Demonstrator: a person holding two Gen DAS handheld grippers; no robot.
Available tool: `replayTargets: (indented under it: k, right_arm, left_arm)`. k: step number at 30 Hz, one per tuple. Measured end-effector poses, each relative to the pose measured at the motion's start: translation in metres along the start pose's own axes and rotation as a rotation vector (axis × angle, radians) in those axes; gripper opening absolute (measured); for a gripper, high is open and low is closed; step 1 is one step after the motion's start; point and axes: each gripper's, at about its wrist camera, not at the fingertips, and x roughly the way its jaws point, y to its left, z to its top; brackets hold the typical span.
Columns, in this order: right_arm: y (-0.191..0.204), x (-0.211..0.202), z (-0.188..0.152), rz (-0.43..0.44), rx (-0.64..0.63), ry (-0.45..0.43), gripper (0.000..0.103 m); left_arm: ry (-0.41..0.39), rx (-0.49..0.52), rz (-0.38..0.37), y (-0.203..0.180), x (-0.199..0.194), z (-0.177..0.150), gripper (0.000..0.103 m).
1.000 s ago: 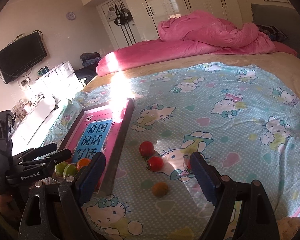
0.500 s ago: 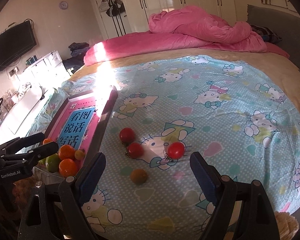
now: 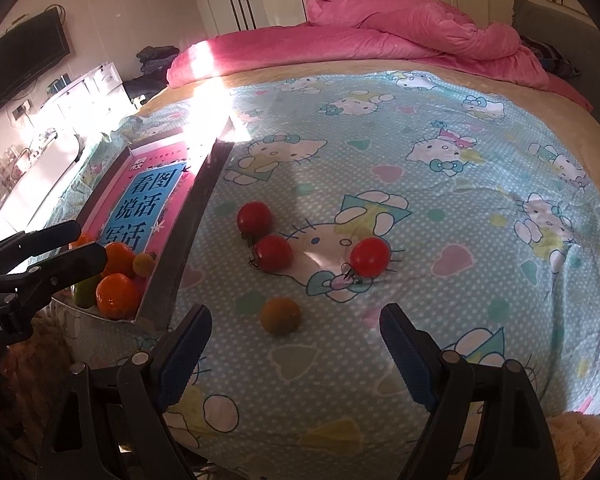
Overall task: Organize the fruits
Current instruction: 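Move both open tools from the workbook toward the red tomatoes on the sheet, then close the left tool on a red tomato while the right tool grasps the small brown fruit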
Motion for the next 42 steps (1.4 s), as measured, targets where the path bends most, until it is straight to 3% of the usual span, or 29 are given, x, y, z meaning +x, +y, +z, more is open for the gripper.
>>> replayTargets:
  k: [8,13,19,31,34,37,40,42]
  right_arm:
    - [-0.003,0.014,-0.002,0.021,0.031,0.044,0.086]
    - [-0.002,0.024,-0.003,0.029,0.027,0.065,0.079]
    - [0.003,0.037,-0.005,0.049,0.012,0.097,0.057]
    - [0.004,0.048,-0.005,0.076,-0.002,0.109,0.037]
    - [0.001,0.051,-0.004,0.072,0.005,0.113,0.028]
    - [-0.001,0.049,-0.004,0.081,0.015,0.111,0.028]
    - [-0.002,0.047,-0.005,0.084,0.020,0.111,0.028]
    - [-0.004,0.045,-0.004,0.086,0.026,0.106,0.028]
  left_arm:
    - [0.020,0.029,-0.037,-0.013,0.013,0.006,0.079]
    - [0.046,0.058,-0.059,-0.022,0.025,0.011,0.079]
    - [0.079,0.091,-0.063,-0.033,0.043,0.015,0.079]
    - [0.153,0.088,-0.124,-0.042,0.073,0.026,0.079]
    - [0.181,0.066,-0.144,-0.041,0.084,0.028,0.075]
    - [0.200,0.054,-0.161,-0.044,0.094,0.031,0.074]
    - [0.218,0.047,-0.189,-0.050,0.102,0.034,0.061]
    - [0.226,0.053,-0.194,-0.055,0.108,0.035,0.061]
